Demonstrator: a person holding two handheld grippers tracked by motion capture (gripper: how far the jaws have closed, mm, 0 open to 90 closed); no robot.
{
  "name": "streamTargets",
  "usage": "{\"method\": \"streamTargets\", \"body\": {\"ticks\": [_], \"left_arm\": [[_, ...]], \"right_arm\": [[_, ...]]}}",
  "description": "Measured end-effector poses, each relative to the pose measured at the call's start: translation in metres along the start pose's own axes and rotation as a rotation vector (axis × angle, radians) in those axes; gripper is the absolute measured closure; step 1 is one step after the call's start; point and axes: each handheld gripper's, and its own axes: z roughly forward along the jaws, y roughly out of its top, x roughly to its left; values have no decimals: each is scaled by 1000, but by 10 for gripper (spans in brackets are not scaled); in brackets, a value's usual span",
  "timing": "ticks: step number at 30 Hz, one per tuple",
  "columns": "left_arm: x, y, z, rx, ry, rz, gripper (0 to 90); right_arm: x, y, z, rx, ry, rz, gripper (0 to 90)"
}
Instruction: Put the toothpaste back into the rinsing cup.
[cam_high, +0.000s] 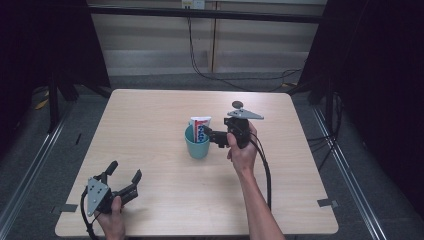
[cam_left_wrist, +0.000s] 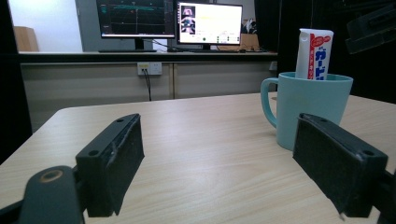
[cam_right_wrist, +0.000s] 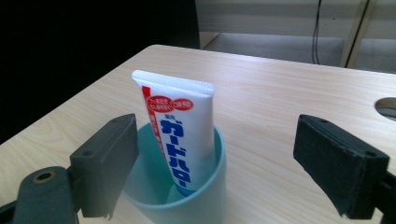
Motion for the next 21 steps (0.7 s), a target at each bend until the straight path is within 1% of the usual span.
{"method": "streamTargets", "body": {"ticks": [2,4,6,7,8,10,12,13,15,17,21], "left_arm": [[0,0,0,2,1,2,162],[0,0,0,1,0,1,162],[0,0,0,0,0,0,162],[0,0,0,2,1,2,162],[0,0,0,-3,0,-5,162],[0,0,0,0,0,0,162],[0,0,0,0,0,0,162],[0,0,0,0,1,-1,162],[0,0,0,1,2,1,162],[0,0,0,2,2,1,162],[0,0,0,0,2,-1,162]], "right_arm": [[-2,-3,-3,-13,-16,5,138],[-2,-5,-7,-35,-50,4,138],[-4,-7,-11,-56,-49,15,136],[-4,-8,-14,-62,-74,9,137],[-4,-9,-17,-79,-96,7,136],[-6,-12,-20,-90,-97,3,136],[-9,-16,-24,-92,-114,-4,136],[-11,-18,-26,-87,-116,-3,137],[-15,-22,-30,-97,-111,-4,137],[-18,-28,-36,-110,-128,-23,137],[-29,-38,-46,-123,-156,-20,137]]}}
